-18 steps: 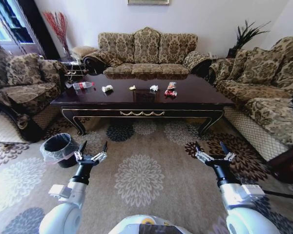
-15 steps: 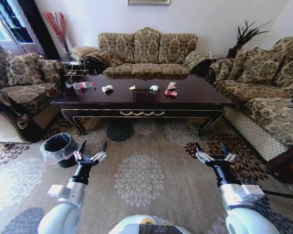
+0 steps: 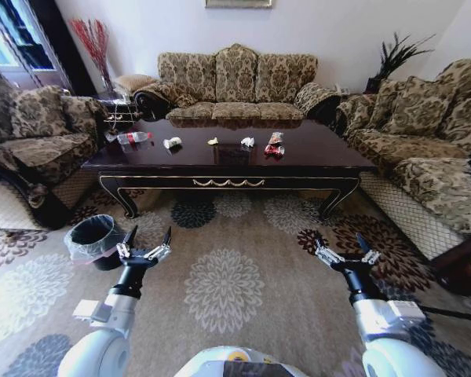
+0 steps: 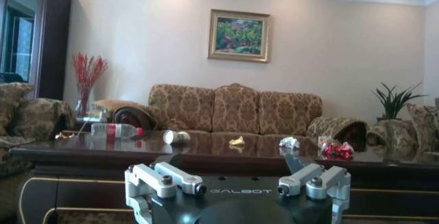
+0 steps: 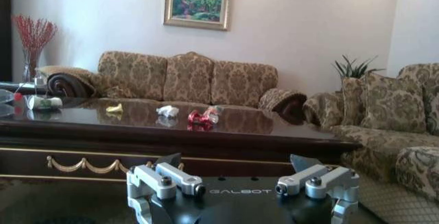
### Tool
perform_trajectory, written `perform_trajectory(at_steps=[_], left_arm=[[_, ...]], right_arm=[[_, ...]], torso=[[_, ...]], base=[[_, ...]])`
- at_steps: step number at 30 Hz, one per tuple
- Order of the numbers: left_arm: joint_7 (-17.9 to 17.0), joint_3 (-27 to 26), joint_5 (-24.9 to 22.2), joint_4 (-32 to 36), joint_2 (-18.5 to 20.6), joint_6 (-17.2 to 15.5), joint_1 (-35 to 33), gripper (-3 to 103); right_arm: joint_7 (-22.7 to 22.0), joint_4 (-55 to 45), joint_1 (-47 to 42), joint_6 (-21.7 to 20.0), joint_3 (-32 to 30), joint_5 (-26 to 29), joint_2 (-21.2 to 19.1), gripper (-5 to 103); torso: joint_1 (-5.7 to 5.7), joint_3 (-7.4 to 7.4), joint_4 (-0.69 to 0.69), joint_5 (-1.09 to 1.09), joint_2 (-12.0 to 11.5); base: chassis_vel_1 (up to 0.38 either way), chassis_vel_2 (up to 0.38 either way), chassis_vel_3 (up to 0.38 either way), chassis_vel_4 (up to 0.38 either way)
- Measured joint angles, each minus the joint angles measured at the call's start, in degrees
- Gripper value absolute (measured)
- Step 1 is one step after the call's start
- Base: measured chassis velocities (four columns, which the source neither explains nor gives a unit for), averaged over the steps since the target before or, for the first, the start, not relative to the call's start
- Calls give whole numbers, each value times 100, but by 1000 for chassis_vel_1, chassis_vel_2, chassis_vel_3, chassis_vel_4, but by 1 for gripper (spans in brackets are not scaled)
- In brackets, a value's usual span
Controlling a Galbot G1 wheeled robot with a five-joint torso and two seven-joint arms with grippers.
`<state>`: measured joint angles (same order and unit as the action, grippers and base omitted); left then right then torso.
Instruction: Move to the front of the table and place the trash on the table into the trash bin.
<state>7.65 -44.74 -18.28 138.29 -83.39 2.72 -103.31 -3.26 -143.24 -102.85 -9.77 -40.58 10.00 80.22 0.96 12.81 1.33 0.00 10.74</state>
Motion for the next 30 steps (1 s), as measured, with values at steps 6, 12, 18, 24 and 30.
perform_trajectory(at_steps=[6,12,18,24,30], left_arm=[[2,-42,-14,25,-48,1,0,100],[4,-70,-41,5,-52,1,2,100],[31,-67,-36,-31,-68,34,0,100],[56,-67,-36,-36,-68,40,12,100],[89,-76,-36,-73,-97,126,-22,100]], right_arm=[[-1,0,0,61,35,-66,37,100],[0,0,-3,90,57,-92,57,100],[1,0,13,93,61,-102,42,100],[12,0,40,93,115,-168,59,100],[21,1,27,119,134,-197,76,100]], torso=[[0,0,0,0,0],[0,0,0,1,0],[0,0,0,-1,0],[0,0,0,0,0],[0,0,0,0,0]], base=[[0,0,0,0],[33,43,-52,-49],[102,112,-115,-112],[155,176,-142,-157],[183,181,-194,-194]])
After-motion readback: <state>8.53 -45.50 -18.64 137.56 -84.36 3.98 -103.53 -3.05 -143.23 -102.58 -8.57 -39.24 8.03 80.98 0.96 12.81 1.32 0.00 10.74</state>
